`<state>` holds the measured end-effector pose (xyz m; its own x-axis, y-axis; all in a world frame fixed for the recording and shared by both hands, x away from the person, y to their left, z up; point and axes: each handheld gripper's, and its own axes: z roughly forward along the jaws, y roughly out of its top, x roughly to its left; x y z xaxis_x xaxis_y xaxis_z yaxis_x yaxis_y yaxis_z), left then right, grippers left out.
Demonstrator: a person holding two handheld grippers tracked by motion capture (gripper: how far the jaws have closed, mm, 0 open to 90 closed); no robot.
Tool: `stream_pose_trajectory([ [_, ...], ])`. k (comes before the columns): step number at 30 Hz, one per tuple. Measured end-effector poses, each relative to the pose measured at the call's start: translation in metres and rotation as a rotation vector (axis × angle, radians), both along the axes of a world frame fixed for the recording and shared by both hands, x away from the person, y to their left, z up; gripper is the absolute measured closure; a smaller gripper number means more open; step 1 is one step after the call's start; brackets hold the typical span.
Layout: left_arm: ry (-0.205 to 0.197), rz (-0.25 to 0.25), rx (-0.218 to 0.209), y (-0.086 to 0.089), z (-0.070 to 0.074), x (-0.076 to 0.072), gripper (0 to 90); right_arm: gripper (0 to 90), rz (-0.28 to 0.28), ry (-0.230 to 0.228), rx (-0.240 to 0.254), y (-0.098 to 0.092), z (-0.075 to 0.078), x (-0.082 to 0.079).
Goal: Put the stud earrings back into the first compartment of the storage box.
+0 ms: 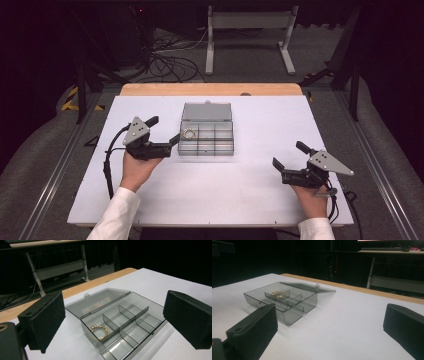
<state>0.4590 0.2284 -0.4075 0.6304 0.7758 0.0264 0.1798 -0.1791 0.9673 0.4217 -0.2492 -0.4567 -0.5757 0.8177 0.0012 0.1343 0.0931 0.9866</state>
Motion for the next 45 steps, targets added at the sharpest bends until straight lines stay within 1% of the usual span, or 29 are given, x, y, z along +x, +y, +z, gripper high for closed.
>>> stream_pose_trajectory([
  [5,-0.028,0.004,0.000,0.008,-0.001,-0.007,5.0,0.0,-0.001,-0.008,-0.001,-0.001,0.000,-0.001],
  [9,-0.049,0.012,-0.010,0.015,-0.004,-0.013,4.9,0.0,0.018,-0.010,0.010,-0.001,0.001,-0.001],
  [12,-0.045,0.017,-0.026,0.020,-0.007,-0.017,4.9,0.0,0.017,-0.008,0.006,-0.001,0.001,-0.001],
  [16,-0.044,0.014,-0.006,0.026,-0.012,-0.021,4.9,0.0,0.020,-0.009,0.005,-0.002,0.000,-0.002],
  [19,-0.037,0.012,-0.010,0.031,-0.016,-0.024,4.9,0.0,0.018,-0.009,0.006,-0.003,0.000,-0.001],
  [24,-0.051,0.018,-0.003,0.037,-0.019,-0.030,4.8,0.1,0.018,-0.006,0.001,-0.003,0.000,-0.001],
  [25,-0.054,0.019,0.006,0.039,-0.020,-0.032,4.7,0.1,0.017,-0.007,0.001,-0.003,0.000,-0.001],
  [28,-0.062,0.026,-0.005,0.043,-0.023,-0.036,4.6,0.1,0.023,-0.011,0.004,-0.003,0.000,-0.001],
  [30,-0.061,0.033,-0.009,0.047,-0.025,-0.039,4.5,0.0,0.021,-0.014,0.005,-0.003,0.000,-0.001],
  [32,-0.057,0.038,-0.022,0.050,-0.028,-0.041,4.3,0.0,0.020,-0.013,0.004,-0.003,0.000,-0.001],
  [35,-0.067,0.047,-0.015,0.054,-0.030,-0.043,4.1,0.0,0.018,-0.010,0.003,-0.003,-0.001,0.000],
  [39,-0.073,0.047,-0.023,0.059,-0.031,-0.048,3.9,0.0,0.019,-0.008,-0.004,-0.002,-0.001,0.000],
  [40,-0.078,0.052,-0.031,0.059,-0.031,-0.049,3.9,0.0,0.018,-0.009,-0.008,-0.002,-0.001,0.000],
  [43,-0.082,0.056,-0.022,0.062,-0.033,-0.051,3.8,0.0,0.018,-0.006,-0.010,-0.001,-0.002,0.000],
  [45,-0.080,0.059,-0.033,0.065,-0.034,-0.053,3.6,0.0,0.018,-0.005,-0.007,-0.001,-0.002,0.000],
])
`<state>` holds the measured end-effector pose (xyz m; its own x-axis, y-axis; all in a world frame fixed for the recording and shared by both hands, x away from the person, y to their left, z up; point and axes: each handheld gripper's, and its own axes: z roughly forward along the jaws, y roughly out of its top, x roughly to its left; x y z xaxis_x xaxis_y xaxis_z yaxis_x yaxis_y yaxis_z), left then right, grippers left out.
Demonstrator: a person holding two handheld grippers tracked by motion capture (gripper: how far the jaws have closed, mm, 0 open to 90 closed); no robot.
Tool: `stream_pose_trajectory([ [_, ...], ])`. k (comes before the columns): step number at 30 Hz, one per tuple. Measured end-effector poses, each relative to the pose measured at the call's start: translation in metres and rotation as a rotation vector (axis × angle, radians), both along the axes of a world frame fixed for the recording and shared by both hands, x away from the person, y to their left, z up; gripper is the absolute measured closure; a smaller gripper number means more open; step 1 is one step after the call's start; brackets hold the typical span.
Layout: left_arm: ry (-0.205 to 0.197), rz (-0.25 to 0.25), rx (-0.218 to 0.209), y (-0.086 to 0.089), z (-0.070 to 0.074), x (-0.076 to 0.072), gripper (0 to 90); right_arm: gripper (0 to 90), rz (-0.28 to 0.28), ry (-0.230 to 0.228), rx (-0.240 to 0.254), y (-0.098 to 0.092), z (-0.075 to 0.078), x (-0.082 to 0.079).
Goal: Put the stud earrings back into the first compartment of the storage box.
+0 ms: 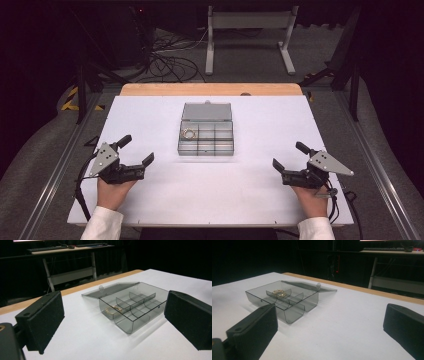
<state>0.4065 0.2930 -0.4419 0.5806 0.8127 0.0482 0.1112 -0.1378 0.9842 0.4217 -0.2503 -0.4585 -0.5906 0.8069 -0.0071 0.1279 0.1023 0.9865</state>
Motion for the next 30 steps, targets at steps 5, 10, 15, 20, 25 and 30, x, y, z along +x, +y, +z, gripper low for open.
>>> stream_pose_trajectory([
  [5,-0.002,0.002,-0.013,0.006,-0.004,-0.002,3.2,0.1,0.003,-0.001,0.011,0.001,0.000,0.001],
  [10,0.003,0.005,-0.016,0.011,-0.009,-0.003,3.0,0.1,0.004,0.000,0.004,0.002,-0.001,0.001],
  [15,0.015,0.008,-0.015,0.014,-0.011,-0.003,2.6,0.0,0.002,-0.003,0.003,0.001,-0.001,0.000],
  [20,0.022,0.014,-0.014,0.015,-0.014,-0.002,2.2,0.0,0.003,0.000,0.003,0.003,-0.001,0.001],
  [25,0.019,0.018,-0.012,0.016,-0.014,-0.002,2.2,0.1,0.000,-0.003,0.005,0.002,-0.001,0.001],
  [30,0.016,0.011,-0.012,0.015,-0.015,-0.002,2.1,0.1,-0.002,0.010,-0.001,0.001,-0.004,0.002],
])
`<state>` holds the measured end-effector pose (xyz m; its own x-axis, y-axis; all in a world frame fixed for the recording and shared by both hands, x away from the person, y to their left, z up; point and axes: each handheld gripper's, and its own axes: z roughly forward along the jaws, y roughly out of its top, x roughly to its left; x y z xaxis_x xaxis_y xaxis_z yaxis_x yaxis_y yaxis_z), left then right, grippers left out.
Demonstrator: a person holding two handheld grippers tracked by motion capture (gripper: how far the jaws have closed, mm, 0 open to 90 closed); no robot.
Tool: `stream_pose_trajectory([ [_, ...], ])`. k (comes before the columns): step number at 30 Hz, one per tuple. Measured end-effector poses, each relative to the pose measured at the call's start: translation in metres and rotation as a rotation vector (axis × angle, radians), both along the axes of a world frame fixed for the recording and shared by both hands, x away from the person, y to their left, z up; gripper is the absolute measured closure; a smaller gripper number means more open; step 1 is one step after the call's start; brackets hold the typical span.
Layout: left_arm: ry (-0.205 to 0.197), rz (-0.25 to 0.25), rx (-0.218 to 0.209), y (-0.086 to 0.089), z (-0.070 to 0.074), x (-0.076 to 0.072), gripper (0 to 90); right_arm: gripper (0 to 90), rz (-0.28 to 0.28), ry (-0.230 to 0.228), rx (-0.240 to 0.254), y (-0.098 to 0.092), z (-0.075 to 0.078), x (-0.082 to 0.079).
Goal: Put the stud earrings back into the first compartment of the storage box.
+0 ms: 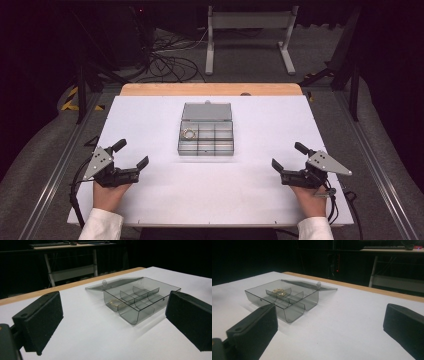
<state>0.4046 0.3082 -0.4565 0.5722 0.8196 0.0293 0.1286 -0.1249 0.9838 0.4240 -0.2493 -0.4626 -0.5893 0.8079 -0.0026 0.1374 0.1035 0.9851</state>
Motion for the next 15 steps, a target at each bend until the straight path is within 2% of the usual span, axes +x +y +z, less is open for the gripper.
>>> stream_pose_trajectory([
  [10,0.006,-0.003,-0.003,0.0014,-0.0002,-0.0001,2.1,0.0,-0.006,0.002,-0.007,0.0003,-0.0010,0.0010],
  [13,0.013,-0.006,-0.007,0.0015,0.0011,-0.0004,2.1,0.0,-0.011,0.018,-0.013,-0.0009,-0.0028,0.0022],
  [15,0.033,-0.007,0.005,0.0012,-0.0002,0.0015,2.1,0.0,-0.028,0.038,-0.035,-0.0022,-0.0052,0.0039],
])
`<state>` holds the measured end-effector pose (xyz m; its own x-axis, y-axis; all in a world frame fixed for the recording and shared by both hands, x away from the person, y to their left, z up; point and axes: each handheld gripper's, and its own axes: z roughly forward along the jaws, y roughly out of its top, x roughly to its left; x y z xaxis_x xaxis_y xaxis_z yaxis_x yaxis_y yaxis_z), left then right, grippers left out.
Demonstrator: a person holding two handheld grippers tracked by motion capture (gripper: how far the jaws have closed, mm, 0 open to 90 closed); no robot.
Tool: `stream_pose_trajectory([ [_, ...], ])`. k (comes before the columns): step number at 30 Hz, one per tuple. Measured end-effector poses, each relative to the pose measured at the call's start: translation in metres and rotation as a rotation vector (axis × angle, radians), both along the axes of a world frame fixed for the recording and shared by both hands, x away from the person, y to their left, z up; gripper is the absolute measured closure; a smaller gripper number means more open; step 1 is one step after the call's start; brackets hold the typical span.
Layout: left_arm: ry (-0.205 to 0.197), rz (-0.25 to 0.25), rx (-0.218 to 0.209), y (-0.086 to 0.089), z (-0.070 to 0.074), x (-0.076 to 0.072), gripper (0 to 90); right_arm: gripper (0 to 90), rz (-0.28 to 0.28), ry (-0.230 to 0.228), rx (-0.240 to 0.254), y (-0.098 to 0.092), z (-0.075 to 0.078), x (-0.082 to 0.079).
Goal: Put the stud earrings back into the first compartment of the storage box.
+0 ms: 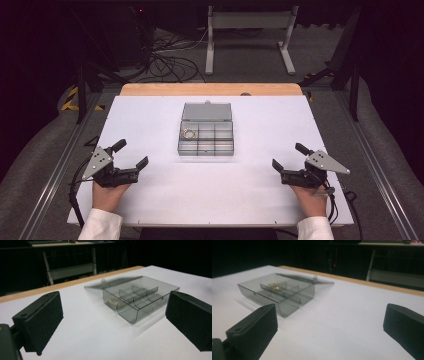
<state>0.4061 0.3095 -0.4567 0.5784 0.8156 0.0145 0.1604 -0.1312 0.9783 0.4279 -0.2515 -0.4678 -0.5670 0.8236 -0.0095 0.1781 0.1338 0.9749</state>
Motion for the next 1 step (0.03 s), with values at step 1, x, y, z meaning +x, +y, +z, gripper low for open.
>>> stream_pose_trajectory([
  [1,0.026,0.006,0.013,-0.0010,-0.0019,0.0019,2.1,0.0,-0.010,0.031,-0.010,-0.0010,-0.0019,0.0021],
])
